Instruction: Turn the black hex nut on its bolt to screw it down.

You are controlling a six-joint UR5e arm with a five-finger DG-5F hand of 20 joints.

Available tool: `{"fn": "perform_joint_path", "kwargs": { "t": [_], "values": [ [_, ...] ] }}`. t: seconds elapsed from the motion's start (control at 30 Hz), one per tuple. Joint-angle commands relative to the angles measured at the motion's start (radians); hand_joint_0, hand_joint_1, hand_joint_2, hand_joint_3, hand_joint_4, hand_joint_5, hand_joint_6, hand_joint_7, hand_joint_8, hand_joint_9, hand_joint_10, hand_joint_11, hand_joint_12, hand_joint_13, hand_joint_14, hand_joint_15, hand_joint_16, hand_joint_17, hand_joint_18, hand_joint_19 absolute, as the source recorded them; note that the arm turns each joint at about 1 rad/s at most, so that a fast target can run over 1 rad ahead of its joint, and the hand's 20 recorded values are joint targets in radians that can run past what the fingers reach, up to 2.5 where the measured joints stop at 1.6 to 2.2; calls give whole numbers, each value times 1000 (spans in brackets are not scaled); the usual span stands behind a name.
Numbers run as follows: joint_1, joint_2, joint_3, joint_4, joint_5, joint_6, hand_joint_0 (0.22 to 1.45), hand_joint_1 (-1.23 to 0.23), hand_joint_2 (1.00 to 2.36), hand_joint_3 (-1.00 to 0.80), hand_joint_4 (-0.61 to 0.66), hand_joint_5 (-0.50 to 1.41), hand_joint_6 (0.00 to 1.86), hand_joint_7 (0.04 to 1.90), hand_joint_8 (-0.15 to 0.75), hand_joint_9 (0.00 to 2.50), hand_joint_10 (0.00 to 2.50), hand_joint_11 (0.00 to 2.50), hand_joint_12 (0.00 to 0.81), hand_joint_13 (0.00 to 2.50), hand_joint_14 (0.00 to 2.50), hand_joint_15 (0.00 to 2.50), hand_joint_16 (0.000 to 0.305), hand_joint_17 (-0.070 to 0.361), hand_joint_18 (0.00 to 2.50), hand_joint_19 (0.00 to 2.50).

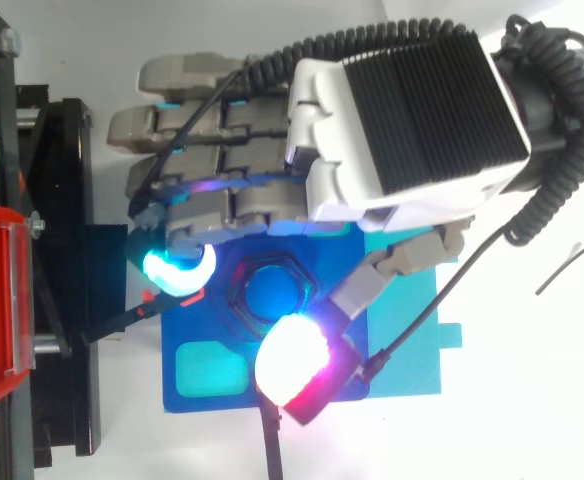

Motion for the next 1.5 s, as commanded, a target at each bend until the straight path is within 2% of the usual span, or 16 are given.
{"fn": "perform_joint_path", "kwargs": {
  "t": [0.0, 0.03, 0.13, 0.23, 0.3, 0.5, 0.97, 1.23, 1.4, 1.47],
  "values": [
    [19, 1, 0, -4, 26, 2, 484, -303, 1000, -500, 252, -159, 502, 986, 299, 426, 9, 355, 346, 335, 4, 116, 43, 97, 111, 108],
    [27, 1, 0, -6, 33, 2, 484, -301, 1000, -500, 253, -159, 502, 986, 297, 425, 9, 355, 346, 335, 4, 116, 43, 97, 111, 108],
    [35, 1, 0, -6, 44, 1, 484, -300, 1000, -500, 253, -158, 502, 990, 298, 426, 9, 355, 347, 335, 4, 112, 43, 97, 109, 112],
    [50, -1, -1, -6, 49, -2, 486, -300, 1000, -500, 245, -144, 501, 1080, 297, 425, 9, 362, 346, 335, 4, 116, 43, 97, 108, 110],
    [62, -1, 0, -13, 63, -10, 492, -302, 1000, -500, 241, -139, 501, 1116, 294, 426, 11, 362, 343, 334, 4, 117, 42, 95, 102, 116],
    [84, -1, -1, -42, 95, -18, 495, -302, 1000, -500, 240, -139, 501, 1122, 294, 426, 11, 362, 342, 335, 4, 113, 42, 94, 104, 110],
    [97, -17, -1, -30, 107, -19, 492, -299, 1000, -500, 234, -138, 510, 1152, 297, 434, 9, 363, 343, 337, 4, 113, 42, 95, 107, 112],
    [97, -17, -1, -39, 104, -25, 493, -303, 1000, -500, 235, -169, 671, 909, 304, 441, 9, 379, 344, 346, 4, 111, 42, 95, 123, 116],
    [93, -17, -1, -64, 98, -30, 492, -304, 1000, -500, 236, -174, 684, 883, 306, 445, 9, 389, 343, 348, 4, 118, 42, 95, 125, 128],
    [91, -17, -1, -62, 93, -31, 493, -305, 1000, -500, 244, -184, 730, 811, 307, 447, 9, 391, 342, 351, 4, 120, 42, 95, 127, 116]
  ]
}}
